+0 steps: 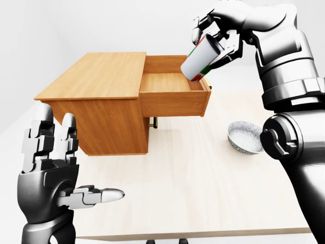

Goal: Put the ketchup in the top drawer of the cabinet.

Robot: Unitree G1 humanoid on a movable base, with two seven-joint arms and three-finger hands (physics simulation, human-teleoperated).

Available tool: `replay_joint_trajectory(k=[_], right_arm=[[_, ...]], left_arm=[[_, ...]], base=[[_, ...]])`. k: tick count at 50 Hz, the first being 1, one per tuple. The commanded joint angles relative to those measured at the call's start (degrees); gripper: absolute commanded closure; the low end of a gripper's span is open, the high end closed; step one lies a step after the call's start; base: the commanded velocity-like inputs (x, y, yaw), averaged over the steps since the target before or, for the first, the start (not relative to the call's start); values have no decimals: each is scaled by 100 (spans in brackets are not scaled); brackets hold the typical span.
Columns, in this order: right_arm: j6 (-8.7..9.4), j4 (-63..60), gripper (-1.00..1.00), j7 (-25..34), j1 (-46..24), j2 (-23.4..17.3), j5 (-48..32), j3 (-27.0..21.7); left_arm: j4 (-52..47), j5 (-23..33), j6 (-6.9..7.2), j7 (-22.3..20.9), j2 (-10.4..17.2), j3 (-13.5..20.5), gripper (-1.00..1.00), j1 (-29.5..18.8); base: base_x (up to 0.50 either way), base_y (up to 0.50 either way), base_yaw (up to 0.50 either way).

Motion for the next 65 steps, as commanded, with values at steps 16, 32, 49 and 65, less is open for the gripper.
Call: replay_joint_trajectory(k=[16, 32, 49, 65], right_arm=[[0, 596, 100, -671, -114, 57, 44, -138], [0, 823, 100, -1037, -60, 85, 172, -207], [0, 908, 100, -1146, -30, 273, 155, -156], [0, 943, 100, -1170, 1, 429, 145, -138]], left_arm=[[-31, 47, 0, -19, -28, -54, -100, 48], [13, 42, 0, -5, -7, -44, -100, 14], [-46, -41, 0, -1, 2, 45, -100, -11], [-57, -33, 0, -28, -18, 46, -100, 1]], base=[[0, 0, 0], [0, 0, 0], [0, 0, 0], [0, 0, 0]])
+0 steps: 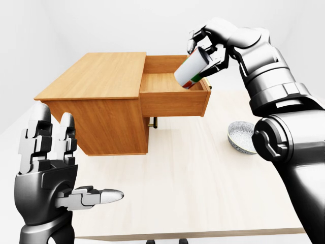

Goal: Put the ketchup in the top drawer of the cabinet.

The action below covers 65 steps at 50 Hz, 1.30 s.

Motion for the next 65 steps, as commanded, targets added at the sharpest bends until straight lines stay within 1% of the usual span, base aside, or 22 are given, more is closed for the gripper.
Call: replay_joint_trajectory(k=[1, 25, 32, 43, 51, 57, 58, 59, 65], right_arm=[[0, 7, 100, -92, 7, 94, -44, -74], [0, 2, 100, -66, -28, 133, -86, -54], [0, 4, 100, -151, -102, 154, -51, -86], [0, -21, 100, -186, -312, 142, -37, -69], [0, -33, 100, -184, -398, 113, -56, -61], [0, -23, 100, -439, -333, 115, -160, -24], [0, -16, 100, -714, -306, 97, -204, -26], [0, 3, 100, -838, -302, 89, -246, -14], [0, 25, 100, -1336, -278, 97, -511, 54]], left_arm=[[18, 9, 0, -13, -9, -2, -100, -5], [37, 38, 0, 6, 2, -33, -100, -16], [85, 94, 0, 21, 5, -101, -100, -3], [65, 12, 0, 41, 37, -5, -100, -55], [100, 58, 0, 57, 38, -50, -100, -64], [109, 47, 0, 62, 43, -40, -100, -75], [104, 51, 0, 65, 41, -47, -100, -68], [91, 51, 0, 64, 39, -50, -100, -57], [98, 63, 0, 59, 33, -63, -100, -52]], base=[[0, 0, 0], [0, 0, 0], [0, 0, 0], [0, 0, 0], [0, 0, 0], [0, 0, 0], [0, 0, 0], [0, 0, 0], [0, 0, 0]])
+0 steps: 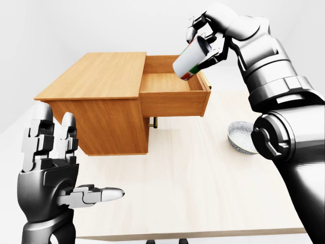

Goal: Put the ketchup in the top drawer of the cabinet.

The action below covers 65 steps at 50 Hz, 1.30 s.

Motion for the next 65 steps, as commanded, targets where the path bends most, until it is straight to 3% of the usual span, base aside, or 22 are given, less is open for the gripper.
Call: replay_joint_trajectory(k=[1, 15, 65], right_arm=[[0, 3, 100, -843, 30, -9, -369, 9], [0, 71, 100, -1414, 376, 142, -811, 78], [0, 112, 100, -1433, 560, 280, -993, 52]], left_arm=[[-1, 15, 0, 7, -2, -22, -100, 7], [-19, -8, 0, -21, -12, 4, -100, 26], [4, -41, 0, -12, 6, 44, -100, -13]], base=[[0, 0, 0], [0, 0, 0], [0, 0, 0]])
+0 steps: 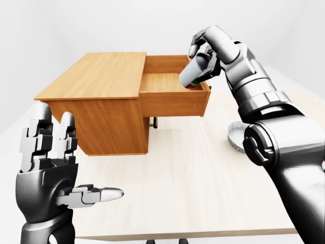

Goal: Put the ketchup in the top drawer of the cabinet.

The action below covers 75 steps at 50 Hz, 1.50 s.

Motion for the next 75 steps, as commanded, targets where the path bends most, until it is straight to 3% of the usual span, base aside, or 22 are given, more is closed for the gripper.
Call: replay_joint_trajectory(k=[1, 36, 37, 39, 67, 75], right_arm=[[0, -21, 100, -34, 8, 42, -56, -30], [0, -6, 100, 61, 141, 170, 19, -46], [0, -10, 47, 65, 125, 164, 14, -39], [0, -11, -100, 31, 106, 148, 17, -42], [0, -17, -100, -35, -3, 120, 24, -38], [0, -104, -100, 194, -456, 2, -27, -3]], left_arm=[[0, -8, 0, -2, 1, 8, -100, 1], [-19, -30, 0, 3, 6, 33, -100, -9], [-13, -45, 0, 1, 9, 50, -100, -18], [-6, -36, 0, 2, 12, 49, -100, -23], [50, 19, 0, 24, 24, -15, -100, -30], [124, 17, 0, 52, 51, 3, -100, -97]], base=[[0, 0, 0], [0, 0, 0], [0, 0, 0], [0, 0, 0], [0, 0, 0], [0, 0, 0]])
